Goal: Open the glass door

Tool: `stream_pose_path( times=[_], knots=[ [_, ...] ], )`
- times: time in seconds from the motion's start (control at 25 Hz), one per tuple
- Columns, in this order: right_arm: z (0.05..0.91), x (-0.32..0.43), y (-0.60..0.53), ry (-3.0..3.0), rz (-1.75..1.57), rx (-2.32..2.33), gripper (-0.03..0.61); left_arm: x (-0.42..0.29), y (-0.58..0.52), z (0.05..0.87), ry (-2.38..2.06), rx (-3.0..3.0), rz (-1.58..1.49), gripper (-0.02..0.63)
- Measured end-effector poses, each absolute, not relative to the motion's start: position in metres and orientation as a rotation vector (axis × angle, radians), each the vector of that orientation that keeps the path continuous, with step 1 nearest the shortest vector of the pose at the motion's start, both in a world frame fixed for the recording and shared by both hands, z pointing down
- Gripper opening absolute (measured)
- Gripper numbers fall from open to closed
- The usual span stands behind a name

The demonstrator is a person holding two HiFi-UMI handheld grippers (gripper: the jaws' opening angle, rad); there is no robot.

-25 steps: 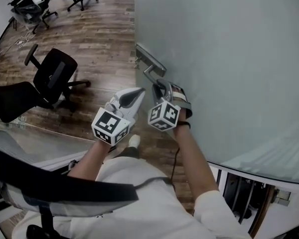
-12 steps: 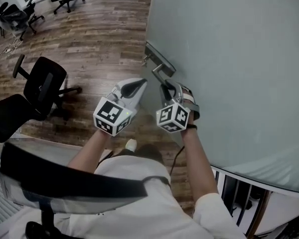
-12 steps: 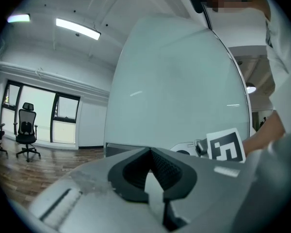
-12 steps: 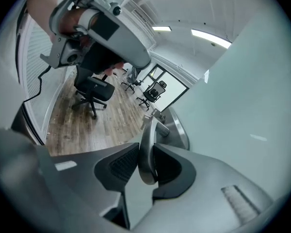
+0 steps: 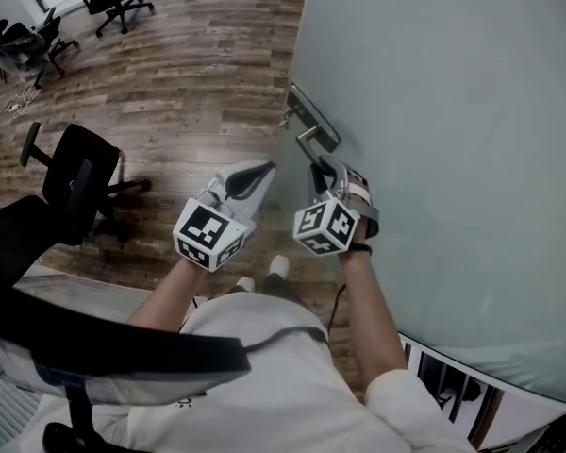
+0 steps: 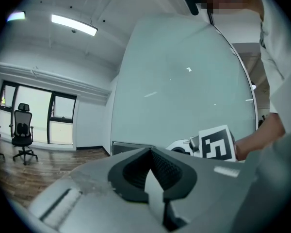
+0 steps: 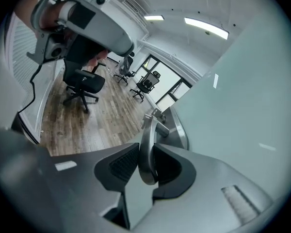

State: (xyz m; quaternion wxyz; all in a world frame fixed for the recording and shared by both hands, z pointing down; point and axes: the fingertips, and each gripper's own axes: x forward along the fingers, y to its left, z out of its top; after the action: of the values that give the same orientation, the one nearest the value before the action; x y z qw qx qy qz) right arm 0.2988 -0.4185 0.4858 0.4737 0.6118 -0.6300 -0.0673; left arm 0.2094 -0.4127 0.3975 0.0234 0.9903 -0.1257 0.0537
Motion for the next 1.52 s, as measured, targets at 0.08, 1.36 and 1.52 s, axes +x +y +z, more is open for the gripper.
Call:
stream_pose_path(
  times=[0.08, 1.36, 1.52],
  knots=[
    [0.475, 0.326, -0.425, -1.512, -0.141, 1.509, 0.098, 0.236, -0.419, 0.383, -0.399, 3.069, 0.171, 0.003],
    [0.504, 0.514, -0.468, -1.334, 0.053, 1.724, 0.095, 0.417, -0.53, 0.418, -0.112, 3.092, 0.187, 0.003],
    [0.503, 0.545, -0.47, -1.312, 0.116, 1.752, 0.097, 0.458, -0.557, 0.411, -0.014, 3.099, 0.188, 0.003]
  ],
)
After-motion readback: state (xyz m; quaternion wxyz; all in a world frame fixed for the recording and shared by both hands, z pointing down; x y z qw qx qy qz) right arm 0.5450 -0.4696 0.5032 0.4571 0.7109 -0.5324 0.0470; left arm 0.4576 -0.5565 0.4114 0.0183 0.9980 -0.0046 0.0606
